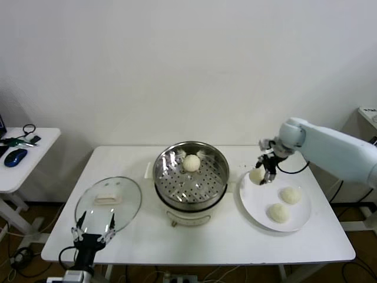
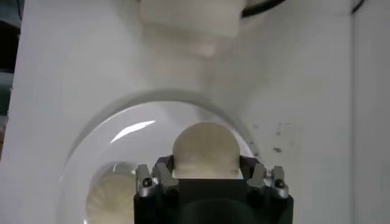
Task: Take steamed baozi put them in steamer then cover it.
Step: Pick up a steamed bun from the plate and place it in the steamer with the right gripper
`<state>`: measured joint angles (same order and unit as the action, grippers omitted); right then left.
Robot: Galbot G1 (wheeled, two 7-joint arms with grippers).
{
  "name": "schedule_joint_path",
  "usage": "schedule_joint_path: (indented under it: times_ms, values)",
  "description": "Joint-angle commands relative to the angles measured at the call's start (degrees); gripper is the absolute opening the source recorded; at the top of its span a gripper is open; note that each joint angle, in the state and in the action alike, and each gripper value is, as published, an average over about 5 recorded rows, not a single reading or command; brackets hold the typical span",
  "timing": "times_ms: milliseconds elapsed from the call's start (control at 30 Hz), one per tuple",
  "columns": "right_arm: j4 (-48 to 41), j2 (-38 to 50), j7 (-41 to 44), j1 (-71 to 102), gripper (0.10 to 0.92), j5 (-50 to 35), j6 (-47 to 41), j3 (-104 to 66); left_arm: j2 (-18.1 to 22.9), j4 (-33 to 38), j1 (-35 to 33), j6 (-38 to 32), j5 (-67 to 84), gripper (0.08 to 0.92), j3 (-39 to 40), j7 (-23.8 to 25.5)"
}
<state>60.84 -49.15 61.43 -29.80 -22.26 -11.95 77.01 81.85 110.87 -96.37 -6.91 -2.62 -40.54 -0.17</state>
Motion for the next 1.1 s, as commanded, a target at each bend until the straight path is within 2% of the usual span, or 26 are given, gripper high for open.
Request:
schedule_joint_path:
  times_ms: [33,500,1100]
  values:
    - [2.2,-1.6,-0.1,-15.4,0.696,-10.9,-0.5,7.9,-0.2,0.6,0.0,0.3,-0.1,0.823,0.3,0.0]
    - [6.7,-15.4,-5.6,-16.3,0.696,-21.3,-7.0,7.9,0.4,0.9,-0.3,-0.1,-0.4,0.823,1.0,0.0]
    - [3.6,-29.8,-10.4,-5.7,0.696,-20.2,-9.3,8.8,0.1,1.3,-0.4,-0.2,1.2,0.823,0.9,-0.1]
